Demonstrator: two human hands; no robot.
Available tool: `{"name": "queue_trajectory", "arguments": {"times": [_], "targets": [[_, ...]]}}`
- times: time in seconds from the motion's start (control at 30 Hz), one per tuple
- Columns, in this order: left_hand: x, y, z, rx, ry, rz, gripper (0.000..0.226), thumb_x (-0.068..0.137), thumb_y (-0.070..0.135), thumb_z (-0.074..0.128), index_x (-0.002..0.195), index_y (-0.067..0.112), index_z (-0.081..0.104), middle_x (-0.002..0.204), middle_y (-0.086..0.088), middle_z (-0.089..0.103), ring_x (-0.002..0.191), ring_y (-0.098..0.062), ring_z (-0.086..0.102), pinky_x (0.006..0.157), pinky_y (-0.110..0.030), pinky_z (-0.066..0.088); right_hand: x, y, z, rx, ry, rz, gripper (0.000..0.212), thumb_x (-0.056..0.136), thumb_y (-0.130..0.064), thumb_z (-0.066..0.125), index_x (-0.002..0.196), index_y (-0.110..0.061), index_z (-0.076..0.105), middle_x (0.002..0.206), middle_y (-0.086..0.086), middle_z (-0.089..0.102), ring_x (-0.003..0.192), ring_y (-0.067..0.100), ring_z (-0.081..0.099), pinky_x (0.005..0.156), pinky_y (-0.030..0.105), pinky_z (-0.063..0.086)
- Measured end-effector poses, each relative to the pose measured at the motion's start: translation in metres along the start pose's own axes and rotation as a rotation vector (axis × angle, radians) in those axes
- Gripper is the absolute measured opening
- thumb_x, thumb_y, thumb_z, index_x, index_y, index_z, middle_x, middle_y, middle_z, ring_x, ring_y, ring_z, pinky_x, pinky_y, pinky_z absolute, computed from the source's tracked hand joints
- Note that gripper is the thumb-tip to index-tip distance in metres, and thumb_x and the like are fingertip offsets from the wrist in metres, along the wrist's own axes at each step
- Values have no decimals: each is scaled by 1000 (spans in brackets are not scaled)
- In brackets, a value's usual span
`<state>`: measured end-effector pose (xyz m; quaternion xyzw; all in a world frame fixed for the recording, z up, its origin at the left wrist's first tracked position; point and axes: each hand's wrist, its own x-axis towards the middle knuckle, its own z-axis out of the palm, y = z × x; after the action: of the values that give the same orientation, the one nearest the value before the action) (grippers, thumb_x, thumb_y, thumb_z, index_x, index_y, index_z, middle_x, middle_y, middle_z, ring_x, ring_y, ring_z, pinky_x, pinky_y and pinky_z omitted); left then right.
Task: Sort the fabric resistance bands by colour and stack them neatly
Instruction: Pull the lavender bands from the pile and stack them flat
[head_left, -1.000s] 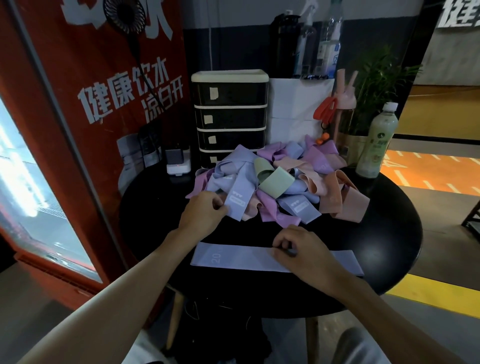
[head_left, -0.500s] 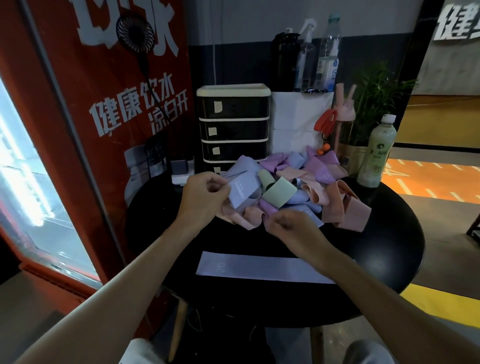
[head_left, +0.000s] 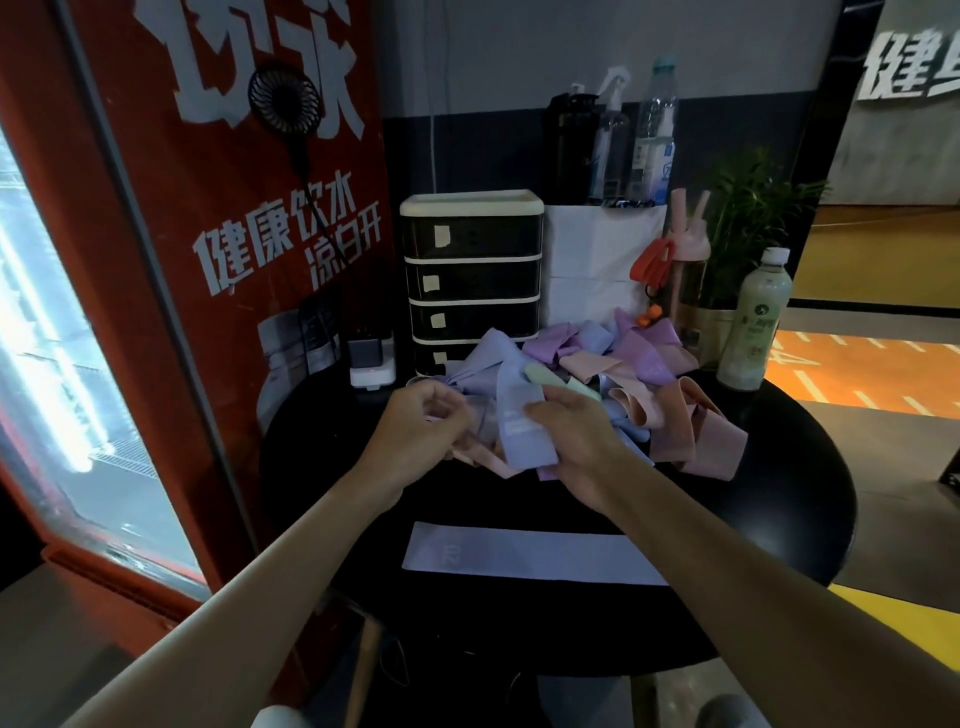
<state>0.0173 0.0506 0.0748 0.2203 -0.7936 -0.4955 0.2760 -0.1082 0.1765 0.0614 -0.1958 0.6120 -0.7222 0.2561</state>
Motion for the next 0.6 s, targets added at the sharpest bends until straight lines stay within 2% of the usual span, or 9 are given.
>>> {"name": "queue_trajectory", "arguments": {"times": [0.1,0.17,0.23,0.3,0.33,0.4,0.5,0.53,0.6], "targets": [[18,-6,8,133,-69,155,16,95,16,65,110,16,68,108,1,64,93,-3,61,74,-9,49,-10,2,-10,-253,-30,-128,26,94,-1,47,113,-5,64,108,26,64,86,30,59,72,33,45],[28,-3,16,222,-140,262,22,95,13,63,116,16,67,112,8,57,95,5,57,78,-2,42,-17,2,-16,-398,-44,-195,31,93,3,44,116,-4,63,115,29,60,94,42,57,74,31,40],[40,-3,23,329,-213,379,27,94,10,62,119,17,67,118,7,54,105,3,54,91,-10,39,-23,-2,-22,-496,-52,-240,33,91,7,42,112,-8,64,115,34,57,88,41,56,69,25,35],[50,-4,30,404,-312,427,29,94,11,62,121,18,68,121,5,56,113,-7,55,99,-23,43,-29,-6,-29,-560,-90,-242,37,92,6,41,112,-15,65,90,26,61,67,11,53,58,17,35],[53,-3,33,431,-354,443,30,94,12,62,122,20,69,119,6,58,112,-9,55,99,-27,45,-32,-8,-33,-586,-109,-234,38,92,6,41,117,-13,64,72,12,56,54,0,45,51,11,32],[58,-1,39,505,-402,472,33,94,16,64,125,27,68,115,11,58,111,-12,51,100,-34,46,-33,-9,-42,-632,-113,-222,37,94,6,41,123,-6,60,55,-6,36,40,1,33,43,10,25],[63,3,41,635,-478,469,39,95,20,63,131,35,62,109,14,49,112,-11,40,99,-31,37,-38,-11,-52,-654,-113,-227,36,94,4,41,121,-10,61,45,-11,32,37,3,29,41,10,22],[64,4,42,668,-494,495,35,95,20,62,127,35,65,104,12,48,107,-11,40,93,-30,37,-38,-12,-54,-647,-104,-231,37,93,3,42,119,-13,62,47,-11,32,37,3,27,40,11,22],[66,9,43,688,-509,565,17,94,19,63,100,32,72,89,6,48,92,-14,40,81,-32,36,-38,-13,-60,-646,-69,-237,34,90,3,43,107,-13,67,52,-2,32,38,4,25,40,13,21]]}}
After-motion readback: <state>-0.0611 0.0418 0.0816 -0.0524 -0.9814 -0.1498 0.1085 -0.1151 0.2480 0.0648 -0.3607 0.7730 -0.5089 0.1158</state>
